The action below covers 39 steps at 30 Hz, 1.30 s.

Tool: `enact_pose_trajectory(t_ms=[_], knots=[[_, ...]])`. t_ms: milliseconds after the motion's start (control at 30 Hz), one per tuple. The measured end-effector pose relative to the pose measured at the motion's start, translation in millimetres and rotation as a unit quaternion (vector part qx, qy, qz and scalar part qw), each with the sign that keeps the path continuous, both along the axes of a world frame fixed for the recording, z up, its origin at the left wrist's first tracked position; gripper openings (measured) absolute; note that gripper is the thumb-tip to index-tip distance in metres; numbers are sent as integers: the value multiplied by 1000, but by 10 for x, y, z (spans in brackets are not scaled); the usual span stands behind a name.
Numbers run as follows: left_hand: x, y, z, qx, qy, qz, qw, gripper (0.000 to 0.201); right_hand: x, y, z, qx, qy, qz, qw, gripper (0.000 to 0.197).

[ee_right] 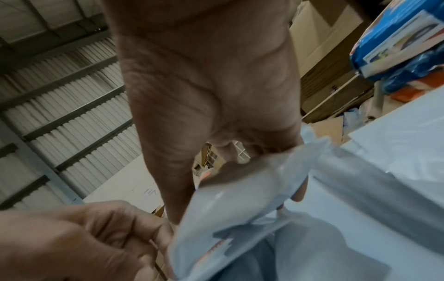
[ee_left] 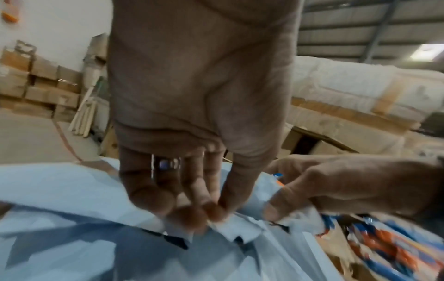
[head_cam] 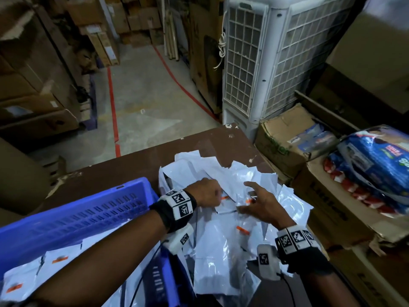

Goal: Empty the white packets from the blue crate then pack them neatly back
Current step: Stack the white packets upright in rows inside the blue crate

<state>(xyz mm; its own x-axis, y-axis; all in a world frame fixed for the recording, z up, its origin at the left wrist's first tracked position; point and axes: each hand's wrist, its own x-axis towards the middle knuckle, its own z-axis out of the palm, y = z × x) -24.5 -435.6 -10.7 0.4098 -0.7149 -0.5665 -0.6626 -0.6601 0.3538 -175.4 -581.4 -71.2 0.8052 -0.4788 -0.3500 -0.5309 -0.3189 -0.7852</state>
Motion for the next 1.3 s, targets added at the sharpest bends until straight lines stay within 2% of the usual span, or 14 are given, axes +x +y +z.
enact_pose_trajectory(t_ms=[67,167,267,367,500,667,800,900,1000,1100,1200,1300], knots=[[15,-32,-17,-6,-85,-36,996,30,-106,-29,-9,-15,34,33,999,90],[-21,-107,-45,43,-142,-64,987,43,-257,-91,-37,-46,53,69,995,87],[-35,-193,-124,33,-162,-55,985,49,-382,-170,-31,-99,62,90,989,81],[-21,-285,-173,2,-188,-72,980,67,-476,-278,35,-113,92,90,985,81],[24,-383,-185,18,-227,-121,966,88,-610,-521,42,-233,119,113,959,90],[68,-371,-241,94,-145,-183,968,110,-713,-664,130,-304,108,170,931,94],[85,-382,-296,96,-157,-194,964,94,-657,-600,1,-328,53,234,914,97],[91,-396,-333,121,-159,-194,960,94,-585,-551,-143,-362,7,243,900,95],[83,-393,-329,140,-167,-198,956,101,-554,-487,-216,-391,-13,212,896,93],[91,-376,-310,125,-222,-200,946,92,-574,-396,-239,-396,17,106,912,101],[111,-372,-272,112,-251,-169,947,79,-660,-230,-232,-374,-1,-8,927,89],[118,-385,-292,78,-259,-115,956,67,-723,-54,-228,-323,-20,-49,945,74]])
